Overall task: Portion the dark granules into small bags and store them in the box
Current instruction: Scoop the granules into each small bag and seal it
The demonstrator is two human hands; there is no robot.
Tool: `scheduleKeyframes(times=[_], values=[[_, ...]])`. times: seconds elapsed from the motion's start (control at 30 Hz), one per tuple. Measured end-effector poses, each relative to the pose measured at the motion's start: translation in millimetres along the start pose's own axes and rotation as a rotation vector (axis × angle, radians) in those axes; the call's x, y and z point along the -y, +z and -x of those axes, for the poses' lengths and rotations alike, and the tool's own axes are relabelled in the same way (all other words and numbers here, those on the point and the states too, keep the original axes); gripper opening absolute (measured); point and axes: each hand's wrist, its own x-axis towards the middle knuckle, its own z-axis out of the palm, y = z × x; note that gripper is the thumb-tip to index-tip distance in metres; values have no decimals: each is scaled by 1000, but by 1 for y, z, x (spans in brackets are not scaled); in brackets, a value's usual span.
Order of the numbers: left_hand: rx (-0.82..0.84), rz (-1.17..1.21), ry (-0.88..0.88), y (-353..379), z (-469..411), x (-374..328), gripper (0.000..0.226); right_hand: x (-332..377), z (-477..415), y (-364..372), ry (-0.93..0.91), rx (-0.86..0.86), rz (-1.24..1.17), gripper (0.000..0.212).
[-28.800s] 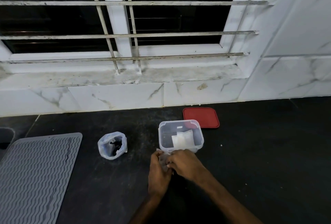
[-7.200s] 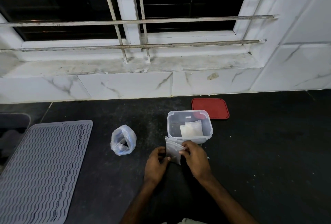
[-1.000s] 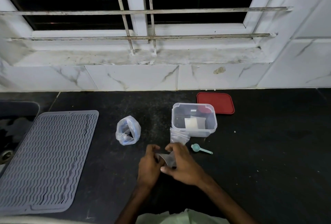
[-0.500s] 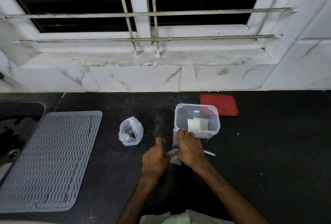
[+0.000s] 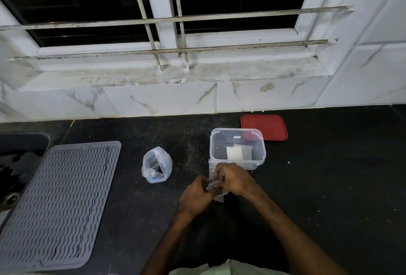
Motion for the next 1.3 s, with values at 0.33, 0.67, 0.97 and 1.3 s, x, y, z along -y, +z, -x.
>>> scheduleKeyframes(times=[0.33,0.67,0.97,1.3], values=[[28,178,-42,5,2,9,49,8,-9,-17,-138,-53,123,22],[11,168,-94,4,3,26,61,-56,23,-27,45,-479,-126,4],[-783,427,-311,-60,0,65,52,-107,33,17,218,-190,180,25],[-533,264,-487,-84,-51,108,59,-86,64,-10,294,-257,41,12]])
